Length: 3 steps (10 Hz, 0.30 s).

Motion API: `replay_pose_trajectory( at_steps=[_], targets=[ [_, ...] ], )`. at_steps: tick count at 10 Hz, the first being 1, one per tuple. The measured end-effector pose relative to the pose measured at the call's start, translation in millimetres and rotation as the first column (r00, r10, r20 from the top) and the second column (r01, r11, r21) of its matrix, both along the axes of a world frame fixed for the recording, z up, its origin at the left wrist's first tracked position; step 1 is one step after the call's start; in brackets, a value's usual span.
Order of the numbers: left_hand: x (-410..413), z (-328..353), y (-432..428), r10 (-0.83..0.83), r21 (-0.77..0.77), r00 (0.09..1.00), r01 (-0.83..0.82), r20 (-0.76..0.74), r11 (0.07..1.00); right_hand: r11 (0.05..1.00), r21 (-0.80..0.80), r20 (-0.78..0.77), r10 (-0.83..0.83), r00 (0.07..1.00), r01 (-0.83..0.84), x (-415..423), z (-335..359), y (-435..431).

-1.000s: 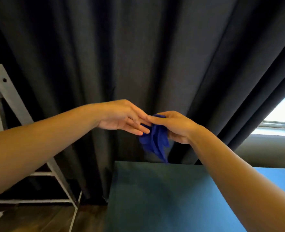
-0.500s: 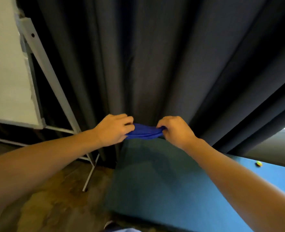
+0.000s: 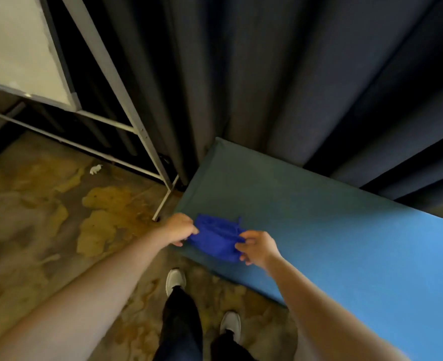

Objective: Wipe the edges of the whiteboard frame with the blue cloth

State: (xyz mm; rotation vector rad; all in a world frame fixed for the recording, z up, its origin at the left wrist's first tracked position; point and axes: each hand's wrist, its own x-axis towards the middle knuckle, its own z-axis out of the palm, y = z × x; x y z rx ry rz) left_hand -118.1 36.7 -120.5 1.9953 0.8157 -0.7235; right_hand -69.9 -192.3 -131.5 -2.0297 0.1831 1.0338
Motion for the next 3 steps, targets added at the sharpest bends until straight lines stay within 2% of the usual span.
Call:
replay_pose_trajectory(
  at_steps=[1, 2, 3],
  targets=[
    [13, 1, 2, 0.203, 0.087, 0.978, -0.199, -0.038, 0.976, 0.988, -0.044, 0.049, -0.146, 0.988, 0.148, 23, -4, -5],
    [10, 10, -3, -0.080, 0.317, 0.980, 0.136, -0.183, 0.939, 0.988, -0.148, 0.183, -0.023, 0.983, 0.051, 25, -2, -14],
    [7, 32, -13, -0.309, 0.372, 0.918, 0.384, -0.246, 0.845, 0.980, -0.188, 0.154, 0.091, 0.984, -0.062, 22, 17, -16]
  ],
)
